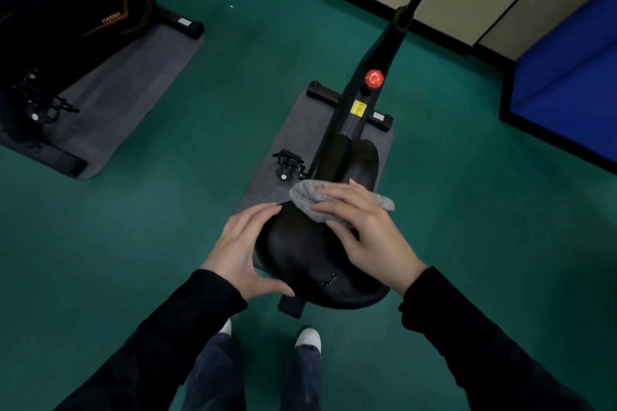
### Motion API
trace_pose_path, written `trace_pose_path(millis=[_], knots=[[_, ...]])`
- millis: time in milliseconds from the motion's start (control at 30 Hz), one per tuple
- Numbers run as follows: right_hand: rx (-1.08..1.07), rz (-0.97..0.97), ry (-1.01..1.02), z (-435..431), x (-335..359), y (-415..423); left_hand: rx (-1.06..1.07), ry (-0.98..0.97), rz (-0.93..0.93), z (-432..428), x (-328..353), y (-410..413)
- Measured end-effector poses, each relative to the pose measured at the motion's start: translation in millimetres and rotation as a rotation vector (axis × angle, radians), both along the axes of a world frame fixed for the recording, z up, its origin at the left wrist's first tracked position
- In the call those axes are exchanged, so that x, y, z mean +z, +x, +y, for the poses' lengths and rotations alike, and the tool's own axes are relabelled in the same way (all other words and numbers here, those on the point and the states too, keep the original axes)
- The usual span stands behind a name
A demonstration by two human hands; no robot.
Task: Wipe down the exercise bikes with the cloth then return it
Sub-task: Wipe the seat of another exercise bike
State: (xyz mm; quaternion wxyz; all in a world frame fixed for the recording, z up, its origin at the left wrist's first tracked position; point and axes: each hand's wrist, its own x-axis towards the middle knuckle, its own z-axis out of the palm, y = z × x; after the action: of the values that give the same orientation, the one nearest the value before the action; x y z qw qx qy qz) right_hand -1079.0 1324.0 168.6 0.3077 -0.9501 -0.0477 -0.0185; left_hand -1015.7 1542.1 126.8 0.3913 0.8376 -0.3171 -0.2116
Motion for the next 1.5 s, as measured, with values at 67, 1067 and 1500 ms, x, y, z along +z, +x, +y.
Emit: trace_pose_path(millis=[67,1067,1500], knots=[[0.039,0.007,-0.057,-1.6,2.8,10.6,0.004,-0.015,0.009,1.8,-3.2,1.7],[-0.721,-0.023,0.551,-56.2,-23.8,56.1,0.138,-0.342,0.452,-24.2,-14.3,23.8],[-0.79,0.121,0.53,-15.0,-31.3,-56.1,0.229,-0.424,0.469,-32.5,-17.9,17.4]])
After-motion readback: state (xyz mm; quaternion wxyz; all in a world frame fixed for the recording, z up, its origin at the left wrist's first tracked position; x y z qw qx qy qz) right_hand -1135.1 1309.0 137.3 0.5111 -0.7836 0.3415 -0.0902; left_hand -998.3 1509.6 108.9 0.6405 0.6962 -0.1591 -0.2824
